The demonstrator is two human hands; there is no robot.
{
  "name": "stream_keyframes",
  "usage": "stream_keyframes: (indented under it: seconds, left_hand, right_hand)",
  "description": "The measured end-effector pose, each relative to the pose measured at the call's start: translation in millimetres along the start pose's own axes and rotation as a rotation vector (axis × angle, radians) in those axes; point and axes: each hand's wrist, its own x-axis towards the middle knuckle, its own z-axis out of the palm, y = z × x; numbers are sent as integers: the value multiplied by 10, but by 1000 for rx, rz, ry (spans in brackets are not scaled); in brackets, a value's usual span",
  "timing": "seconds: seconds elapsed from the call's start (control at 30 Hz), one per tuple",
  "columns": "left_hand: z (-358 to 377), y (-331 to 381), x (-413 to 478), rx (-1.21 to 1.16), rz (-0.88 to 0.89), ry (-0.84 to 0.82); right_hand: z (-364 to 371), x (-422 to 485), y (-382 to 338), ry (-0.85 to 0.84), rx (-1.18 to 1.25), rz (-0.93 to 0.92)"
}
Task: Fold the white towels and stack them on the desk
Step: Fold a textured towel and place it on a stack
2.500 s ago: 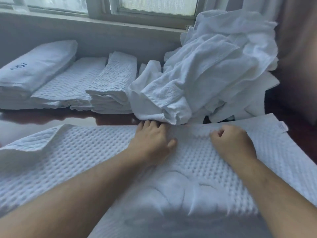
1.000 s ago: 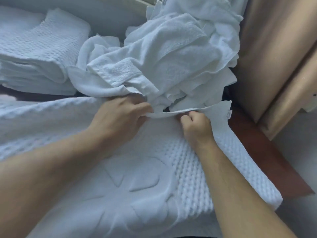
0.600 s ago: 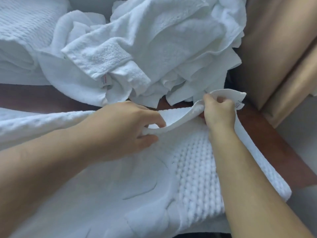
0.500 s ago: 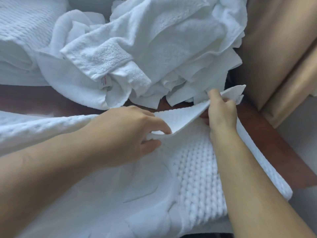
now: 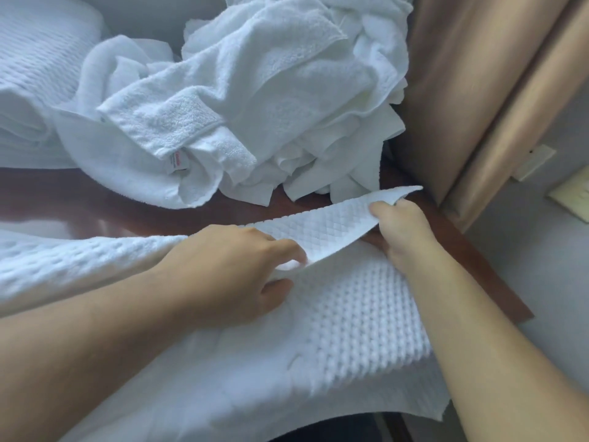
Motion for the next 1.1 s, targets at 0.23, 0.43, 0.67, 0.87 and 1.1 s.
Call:
stream_keyframes:
  seconds: [0.23,0.43,0.67,0.87,1.1]
  left_hand:
    - [-33,-139,6,75,194,126]
    - [-64,-341,169,174,212,31]
    - [-76,-380,255,216,38,-58]
    - [40,-291,311,131,-188,-118]
    - [3,-277,208,2,-139,-17]
  right_hand:
    - [12,-78,240,194,-52,-164]
    - [33,225,78,-12,-13,8]
    - [234,263,36,95,-53,-227]
    - [64,307,-101,-115,-23,-29]
    - [-158,138,172,116,-32,-134]
